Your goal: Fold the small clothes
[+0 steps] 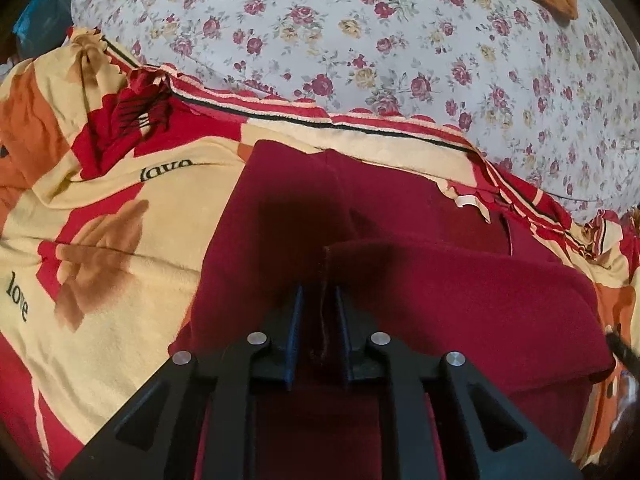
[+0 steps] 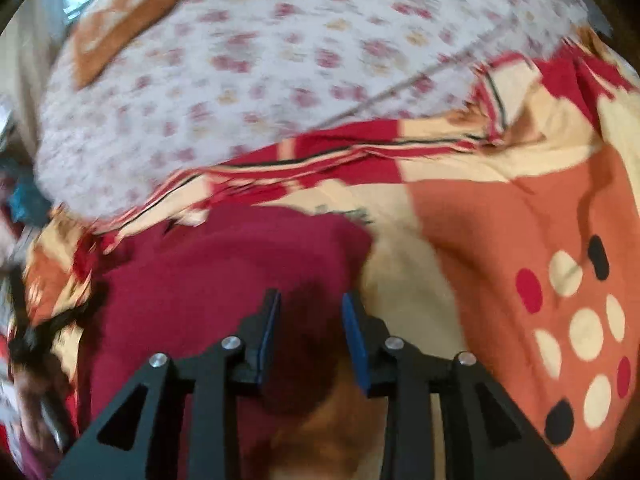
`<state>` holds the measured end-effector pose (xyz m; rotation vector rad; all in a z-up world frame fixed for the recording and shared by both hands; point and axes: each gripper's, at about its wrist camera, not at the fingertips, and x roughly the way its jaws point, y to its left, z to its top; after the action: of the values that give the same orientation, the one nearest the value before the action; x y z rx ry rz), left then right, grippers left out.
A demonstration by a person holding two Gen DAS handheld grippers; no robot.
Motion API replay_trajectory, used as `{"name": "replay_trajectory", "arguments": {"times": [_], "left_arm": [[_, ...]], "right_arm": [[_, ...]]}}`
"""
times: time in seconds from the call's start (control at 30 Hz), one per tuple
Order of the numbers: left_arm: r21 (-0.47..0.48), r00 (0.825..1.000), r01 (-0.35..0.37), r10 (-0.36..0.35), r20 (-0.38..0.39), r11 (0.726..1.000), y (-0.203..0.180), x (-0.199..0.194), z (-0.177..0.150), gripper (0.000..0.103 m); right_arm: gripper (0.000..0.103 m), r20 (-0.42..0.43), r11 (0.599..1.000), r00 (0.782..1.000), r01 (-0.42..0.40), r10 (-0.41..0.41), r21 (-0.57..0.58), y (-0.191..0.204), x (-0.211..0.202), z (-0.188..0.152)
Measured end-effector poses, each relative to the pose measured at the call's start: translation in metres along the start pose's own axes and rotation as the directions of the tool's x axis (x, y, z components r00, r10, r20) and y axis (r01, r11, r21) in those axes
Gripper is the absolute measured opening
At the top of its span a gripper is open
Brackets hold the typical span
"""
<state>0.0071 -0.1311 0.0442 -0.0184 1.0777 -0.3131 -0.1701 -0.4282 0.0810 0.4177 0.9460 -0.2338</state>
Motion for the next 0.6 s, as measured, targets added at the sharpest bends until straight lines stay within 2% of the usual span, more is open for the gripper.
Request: {"name": "replay_trajectory", "arguments": {"times": [0.13,0.27,0.37,0.43,0.6], "left_arm": [[-0.008,1.000,0.001,-0.001,0.013,1.000,0.000,-0.001,-0.003,0.000],[-0.035,1.000,0.016,-0.016,0.018,0.999,0.003,-0.003,-0.005,0.000],[-0.043,1.000,0.018,-0.017,0.014,0.999,0.003,-0.003,-0.005,0.000],[-0.042,1.000,0.014,-0.013,0.014,0.999,0.002,-0.003,-0.005,0.000],[-0.012,1.000,-0.001,0.001,0.021,1.000,-0.003,-0.001,-0.005,0.003]], "right_arm": [[0.032,-0.085,0.991,0.991,0.098,-0.106,-0.090,0.008,0.016,-0.027],[0.033,-0.060,0.998,0.997,0.057,-0.057,-0.014,-0.005,0.001,-0.030],[0.033,0.016,0.999,0.999,0.046,-0.046,0.006,-0.005,-0.016,-0.017],[0.038,0.047,0.999,0.998,0.033,-0.033,0.009,-0.002,-0.017,-0.005],[0.039,0.046,0.999,0.999,0.014,-0.013,-0.034,0.019,0.014,0.020]]}}
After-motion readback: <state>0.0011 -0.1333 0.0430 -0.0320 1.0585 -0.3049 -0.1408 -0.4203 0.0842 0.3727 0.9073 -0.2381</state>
